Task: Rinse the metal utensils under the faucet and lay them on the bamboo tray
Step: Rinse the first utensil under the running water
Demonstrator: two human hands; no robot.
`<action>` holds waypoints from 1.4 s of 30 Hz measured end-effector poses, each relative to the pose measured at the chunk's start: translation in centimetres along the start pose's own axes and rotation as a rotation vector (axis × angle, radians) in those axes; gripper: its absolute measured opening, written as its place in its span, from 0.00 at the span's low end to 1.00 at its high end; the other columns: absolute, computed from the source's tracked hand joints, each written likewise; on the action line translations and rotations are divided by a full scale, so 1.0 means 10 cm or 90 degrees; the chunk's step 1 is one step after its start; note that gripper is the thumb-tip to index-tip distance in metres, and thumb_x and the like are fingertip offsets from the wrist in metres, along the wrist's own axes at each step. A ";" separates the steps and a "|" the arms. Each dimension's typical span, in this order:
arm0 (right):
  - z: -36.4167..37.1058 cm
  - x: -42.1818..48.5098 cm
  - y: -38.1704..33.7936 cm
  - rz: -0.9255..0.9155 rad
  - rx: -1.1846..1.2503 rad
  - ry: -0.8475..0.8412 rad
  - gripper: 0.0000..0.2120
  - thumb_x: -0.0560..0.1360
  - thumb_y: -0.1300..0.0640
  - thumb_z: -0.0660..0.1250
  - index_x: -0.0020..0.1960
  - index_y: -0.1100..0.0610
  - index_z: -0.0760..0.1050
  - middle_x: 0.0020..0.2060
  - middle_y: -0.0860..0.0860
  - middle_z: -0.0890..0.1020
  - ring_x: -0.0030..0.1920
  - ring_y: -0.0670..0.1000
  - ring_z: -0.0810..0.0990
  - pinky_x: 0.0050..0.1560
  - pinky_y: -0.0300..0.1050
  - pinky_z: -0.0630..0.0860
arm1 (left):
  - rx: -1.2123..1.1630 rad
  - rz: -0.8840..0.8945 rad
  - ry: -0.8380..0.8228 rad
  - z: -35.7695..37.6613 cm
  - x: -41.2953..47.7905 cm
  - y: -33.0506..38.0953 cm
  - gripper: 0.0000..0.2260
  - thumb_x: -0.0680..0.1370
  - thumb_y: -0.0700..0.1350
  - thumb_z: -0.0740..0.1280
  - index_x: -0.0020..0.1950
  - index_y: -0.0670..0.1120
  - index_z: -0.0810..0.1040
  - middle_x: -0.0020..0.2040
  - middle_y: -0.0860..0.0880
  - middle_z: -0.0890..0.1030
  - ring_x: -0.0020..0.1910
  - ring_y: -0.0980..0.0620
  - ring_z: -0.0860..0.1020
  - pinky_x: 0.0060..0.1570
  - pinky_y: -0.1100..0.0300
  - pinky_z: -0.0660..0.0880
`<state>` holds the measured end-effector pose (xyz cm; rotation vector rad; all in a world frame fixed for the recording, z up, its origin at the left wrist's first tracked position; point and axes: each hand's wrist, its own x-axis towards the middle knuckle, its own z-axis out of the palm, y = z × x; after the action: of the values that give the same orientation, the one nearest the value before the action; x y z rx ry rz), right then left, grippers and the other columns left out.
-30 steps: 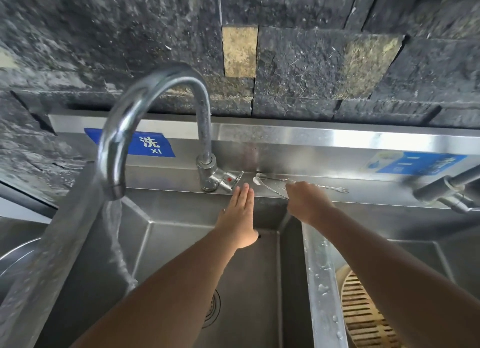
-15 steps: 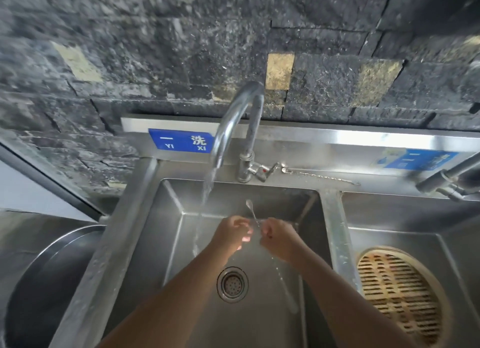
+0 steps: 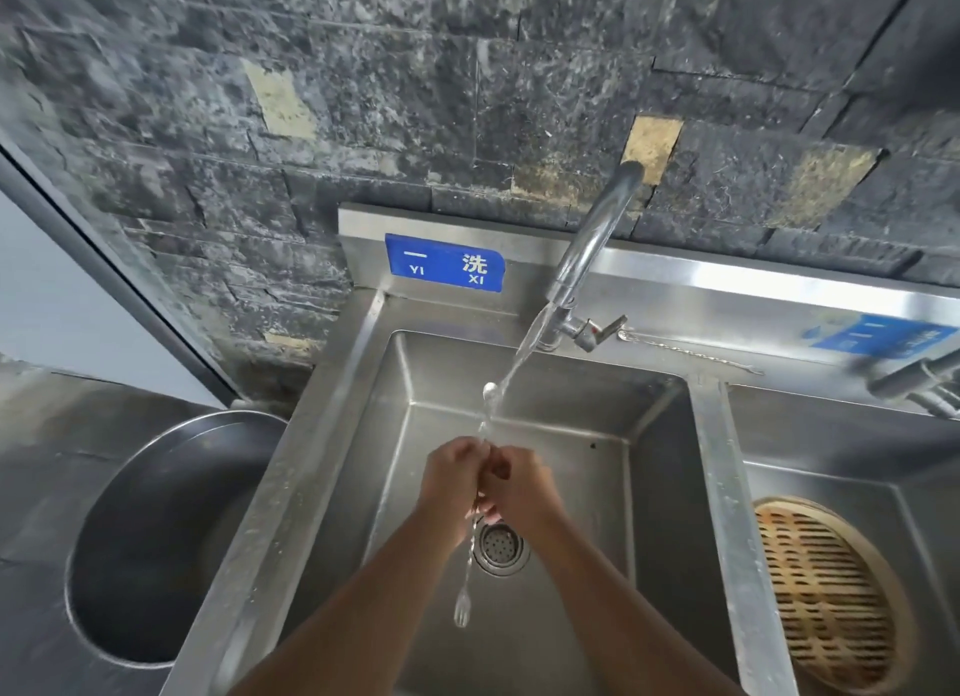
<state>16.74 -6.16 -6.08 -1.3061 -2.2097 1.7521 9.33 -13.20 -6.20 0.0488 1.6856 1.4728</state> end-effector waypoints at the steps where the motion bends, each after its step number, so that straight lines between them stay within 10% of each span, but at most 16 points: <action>1: 0.02 -0.03 0.01 0.011 0.011 -0.014 0.13 0.74 0.66 0.63 0.33 0.55 0.78 0.24 0.53 0.82 0.24 0.49 0.80 0.27 0.44 0.78 | 0.016 0.005 0.002 -0.02 -0.01 -0.03 0.11 0.79 0.38 0.64 0.38 0.37 0.79 0.32 0.37 0.75 0.25 0.45 0.71 0.27 0.53 0.70; 5: 0.01 -0.14 0.05 0.015 -0.088 -0.010 0.12 0.75 0.59 0.64 0.35 0.57 0.79 0.28 0.58 0.84 0.27 0.54 0.82 0.30 0.48 0.81 | 0.062 0.002 -0.014 -0.11 -0.06 -0.11 0.10 0.80 0.38 0.62 0.40 0.37 0.77 0.36 0.36 0.77 0.31 0.39 0.77 0.32 0.45 0.78; 11: -0.08 -0.06 0.00 0.006 -0.027 0.087 0.02 0.75 0.57 0.68 0.48 0.52 0.77 0.40 0.50 0.84 0.35 0.50 0.82 0.40 0.50 0.82 | 0.127 0.021 -0.002 -0.26 -0.13 -0.17 0.08 0.79 0.42 0.62 0.43 0.42 0.79 0.46 0.42 0.84 0.34 0.45 0.85 0.23 0.63 0.71; 15: 0.00 0.06 -0.09 -0.013 0.114 0.006 0.19 0.75 0.62 0.71 0.63 0.54 0.70 0.51 0.55 0.83 0.45 0.52 0.84 0.43 0.48 0.84 | 0.117 0.025 -0.012 -0.34 -0.14 -0.22 0.07 0.77 0.40 0.63 0.43 0.42 0.79 0.45 0.46 0.86 0.28 0.47 0.80 0.22 0.66 0.61; 31: 0.06 0.16 -0.25 -0.028 0.165 0.004 0.13 0.83 0.62 0.57 0.43 0.64 0.77 0.35 0.63 0.84 0.28 0.51 0.81 0.29 0.40 0.77 | 0.038 0.043 -0.035 -0.43 -0.18 -0.33 0.15 0.79 0.37 0.61 0.34 0.48 0.77 0.28 0.45 0.75 0.18 0.56 0.62 0.20 0.68 0.56; 37: 0.02 0.13 -0.19 -0.019 0.254 -0.008 0.06 0.80 0.64 0.63 0.53 0.63 0.78 0.37 0.57 0.86 0.34 0.52 0.83 0.33 0.41 0.80 | 0.038 0.008 -0.013 -0.36 -0.21 -0.34 0.16 0.77 0.34 0.60 0.32 0.48 0.78 0.26 0.45 0.73 0.17 0.56 0.61 0.21 0.70 0.55; 42: -0.02 0.15 -0.24 -0.061 0.193 -0.046 0.20 0.73 0.75 0.66 0.61 0.60 0.73 0.39 0.57 0.81 0.37 0.54 0.81 0.38 0.45 0.80 | 0.045 0.018 -0.002 -0.34 -0.18 -0.28 0.10 0.77 0.36 0.64 0.37 0.44 0.79 0.27 0.45 0.75 0.18 0.56 0.62 0.21 0.68 0.55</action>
<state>14.47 -5.09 -4.74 -1.0699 -1.9044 2.0263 9.75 -17.76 -7.75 0.1141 1.7400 1.4334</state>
